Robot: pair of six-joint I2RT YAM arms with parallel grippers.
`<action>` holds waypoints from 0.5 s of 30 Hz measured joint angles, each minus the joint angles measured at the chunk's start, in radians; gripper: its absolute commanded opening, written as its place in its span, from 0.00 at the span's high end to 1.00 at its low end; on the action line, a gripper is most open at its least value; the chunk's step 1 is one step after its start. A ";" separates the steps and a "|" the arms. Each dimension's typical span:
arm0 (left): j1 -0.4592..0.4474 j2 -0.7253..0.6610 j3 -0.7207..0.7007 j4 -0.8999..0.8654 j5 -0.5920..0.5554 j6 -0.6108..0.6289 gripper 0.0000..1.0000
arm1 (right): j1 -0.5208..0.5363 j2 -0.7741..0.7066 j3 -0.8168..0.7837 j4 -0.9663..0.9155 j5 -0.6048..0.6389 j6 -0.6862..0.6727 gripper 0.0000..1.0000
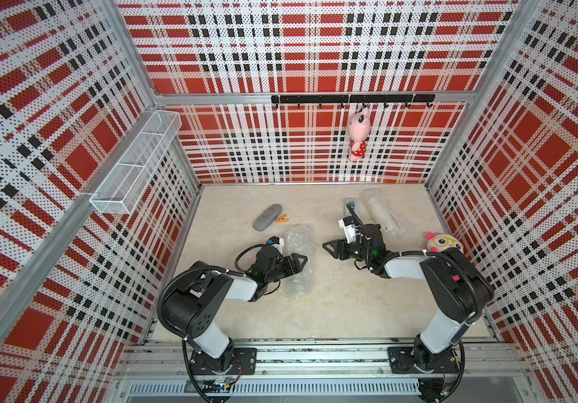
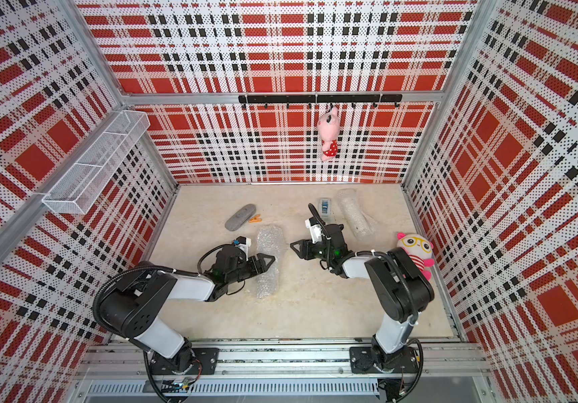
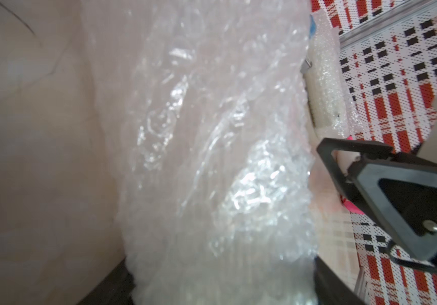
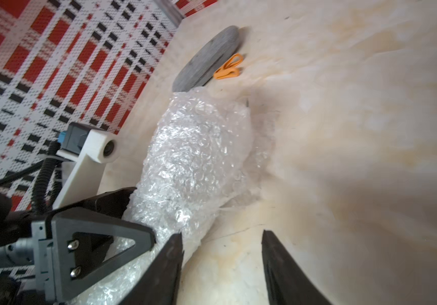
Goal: Wrap vases in bubble wrap
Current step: Move the wrapped vase to the center of the board.
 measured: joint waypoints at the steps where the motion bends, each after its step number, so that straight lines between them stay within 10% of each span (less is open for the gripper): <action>1: -0.009 0.010 0.040 -0.047 -0.025 0.005 0.83 | -0.008 -0.021 -0.005 -0.027 0.024 -0.008 0.42; 15: -0.063 0.305 0.631 -0.486 -0.282 0.105 0.64 | -0.069 -0.116 -0.035 -0.271 0.231 -0.046 0.40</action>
